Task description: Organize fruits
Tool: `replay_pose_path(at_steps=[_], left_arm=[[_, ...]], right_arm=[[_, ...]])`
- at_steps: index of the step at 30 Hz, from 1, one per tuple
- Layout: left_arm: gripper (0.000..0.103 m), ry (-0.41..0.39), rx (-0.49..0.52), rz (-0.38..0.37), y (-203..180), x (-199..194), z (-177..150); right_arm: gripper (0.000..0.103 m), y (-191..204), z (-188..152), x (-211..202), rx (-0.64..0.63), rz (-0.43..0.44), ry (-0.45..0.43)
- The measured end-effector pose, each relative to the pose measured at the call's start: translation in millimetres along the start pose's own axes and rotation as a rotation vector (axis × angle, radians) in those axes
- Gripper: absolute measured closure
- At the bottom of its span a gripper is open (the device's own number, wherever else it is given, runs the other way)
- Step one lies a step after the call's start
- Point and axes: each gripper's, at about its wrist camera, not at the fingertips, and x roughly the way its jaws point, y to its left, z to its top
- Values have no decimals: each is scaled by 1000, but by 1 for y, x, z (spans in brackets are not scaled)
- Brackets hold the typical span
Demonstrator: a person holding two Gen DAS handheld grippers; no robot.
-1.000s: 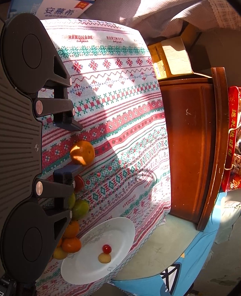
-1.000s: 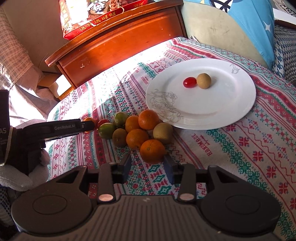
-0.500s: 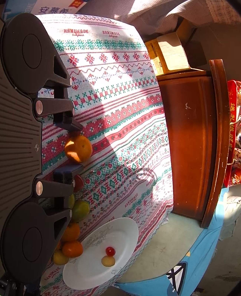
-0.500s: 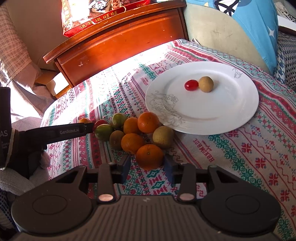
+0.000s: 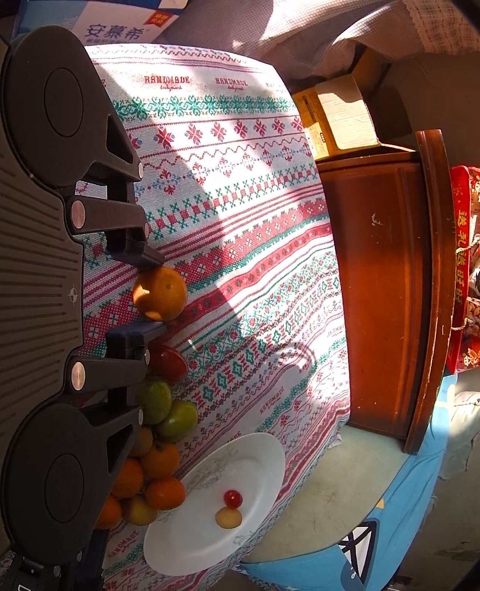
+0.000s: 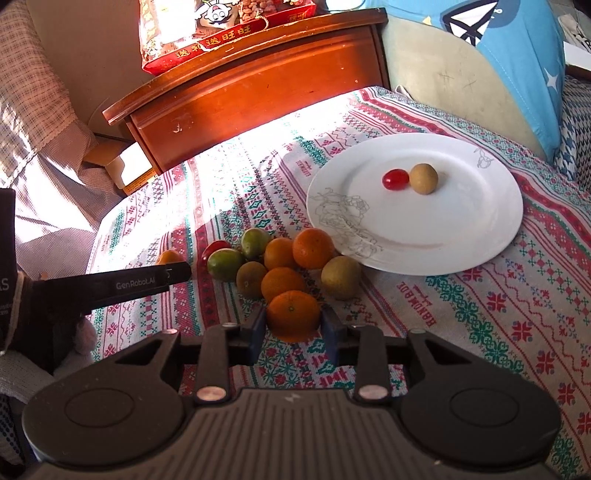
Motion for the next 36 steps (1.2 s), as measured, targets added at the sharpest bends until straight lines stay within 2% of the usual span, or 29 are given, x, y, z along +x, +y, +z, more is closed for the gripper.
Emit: replay_pose_path(at_steps=[9, 13, 18, 25, 36], left_arm=[[74, 20, 28, -16, -7, -21, -17], [74, 27, 40, -22, -12, -30, -25], [74, 32, 51, -62, -21, -42, -26], [74, 4, 59, -138, -35, -58, -2], [74, 5, 136, -225, -79, -50, 39]], right_arm=[[70, 1, -2, -8, -8, 8, 3], [70, -6, -1, -13, 28, 9, 6], [70, -12, 13, -26, 37, 19, -13], [70, -36, 43, -51, 82, 22, -55], [70, -78, 66, -48, 156, -66, -71]])
